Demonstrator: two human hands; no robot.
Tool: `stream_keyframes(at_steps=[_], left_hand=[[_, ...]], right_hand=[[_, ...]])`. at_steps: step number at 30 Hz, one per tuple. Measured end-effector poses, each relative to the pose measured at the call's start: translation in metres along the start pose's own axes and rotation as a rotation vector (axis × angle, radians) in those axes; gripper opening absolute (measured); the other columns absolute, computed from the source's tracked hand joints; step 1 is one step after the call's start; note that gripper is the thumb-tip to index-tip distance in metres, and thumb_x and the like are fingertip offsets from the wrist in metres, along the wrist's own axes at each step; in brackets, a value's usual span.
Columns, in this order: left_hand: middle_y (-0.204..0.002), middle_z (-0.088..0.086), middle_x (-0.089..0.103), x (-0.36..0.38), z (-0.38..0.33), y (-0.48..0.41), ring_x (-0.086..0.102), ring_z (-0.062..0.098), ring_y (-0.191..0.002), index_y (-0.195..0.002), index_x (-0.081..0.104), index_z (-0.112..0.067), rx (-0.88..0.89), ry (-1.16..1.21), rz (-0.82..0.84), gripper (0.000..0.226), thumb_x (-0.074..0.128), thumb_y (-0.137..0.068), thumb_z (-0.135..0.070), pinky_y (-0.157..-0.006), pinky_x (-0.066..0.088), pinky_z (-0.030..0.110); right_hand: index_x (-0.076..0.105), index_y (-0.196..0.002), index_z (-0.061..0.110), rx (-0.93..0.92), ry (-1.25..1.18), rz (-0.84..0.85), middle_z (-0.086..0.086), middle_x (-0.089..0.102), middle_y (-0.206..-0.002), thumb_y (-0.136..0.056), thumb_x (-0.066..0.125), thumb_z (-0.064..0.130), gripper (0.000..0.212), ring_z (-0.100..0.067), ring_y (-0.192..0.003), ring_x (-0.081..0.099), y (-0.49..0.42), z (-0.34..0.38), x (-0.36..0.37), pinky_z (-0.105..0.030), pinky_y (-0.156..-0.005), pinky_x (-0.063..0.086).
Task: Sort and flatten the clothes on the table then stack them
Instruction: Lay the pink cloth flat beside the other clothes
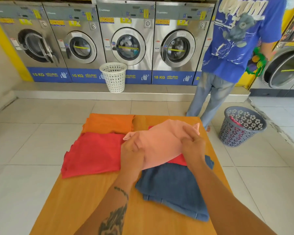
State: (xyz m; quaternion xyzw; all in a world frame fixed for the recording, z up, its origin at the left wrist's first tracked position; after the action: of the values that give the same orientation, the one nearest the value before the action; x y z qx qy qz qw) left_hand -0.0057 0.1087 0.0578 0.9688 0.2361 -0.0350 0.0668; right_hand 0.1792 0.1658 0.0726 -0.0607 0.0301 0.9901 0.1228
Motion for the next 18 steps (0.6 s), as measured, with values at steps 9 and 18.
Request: stream_keyframes(at_steps=[9,18], left_hand=[[-0.086,-0.021,0.046,-0.199,0.006,-0.024,0.047,-0.025,-0.079,-0.111,0.061,-0.038,0.185,-0.207,-0.115,0.050,0.046,-0.088,0.004,-0.074,0.041,0.006],[-0.136,0.007,0.039,-0.299,0.131,-0.028,0.055,0.023,-0.102,-0.138,0.053,-0.027,-0.029,-0.613,0.161,0.055,0.050,-0.089,-0.003,-0.074,0.045,0.016]], right_hand=[[0.063,-0.129,0.026,0.075,-0.135,0.086,0.002,0.035,-0.157,-0.083,0.048,-0.003,0.056,-0.015,-0.132,0.043,0.120,-0.009,0.162,-0.026,-0.100,0.039],[0.056,-0.135,0.028,0.402,0.184,0.409,0.006,0.036,-0.151,-0.084,0.051,0.003,0.057,-0.014,-0.107,0.058,0.199,-0.108,0.195,-0.046,-0.098,0.052]])
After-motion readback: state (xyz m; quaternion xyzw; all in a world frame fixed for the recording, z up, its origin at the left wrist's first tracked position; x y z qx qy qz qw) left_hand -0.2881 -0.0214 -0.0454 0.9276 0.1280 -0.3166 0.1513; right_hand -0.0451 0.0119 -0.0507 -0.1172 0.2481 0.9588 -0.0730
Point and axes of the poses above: each hand's wrist, its own y-axis away from the middle knuckle, its own x-axis out of the palm, z = x × y, the point moved 1 cm from there along -y, towards the middle knuckle
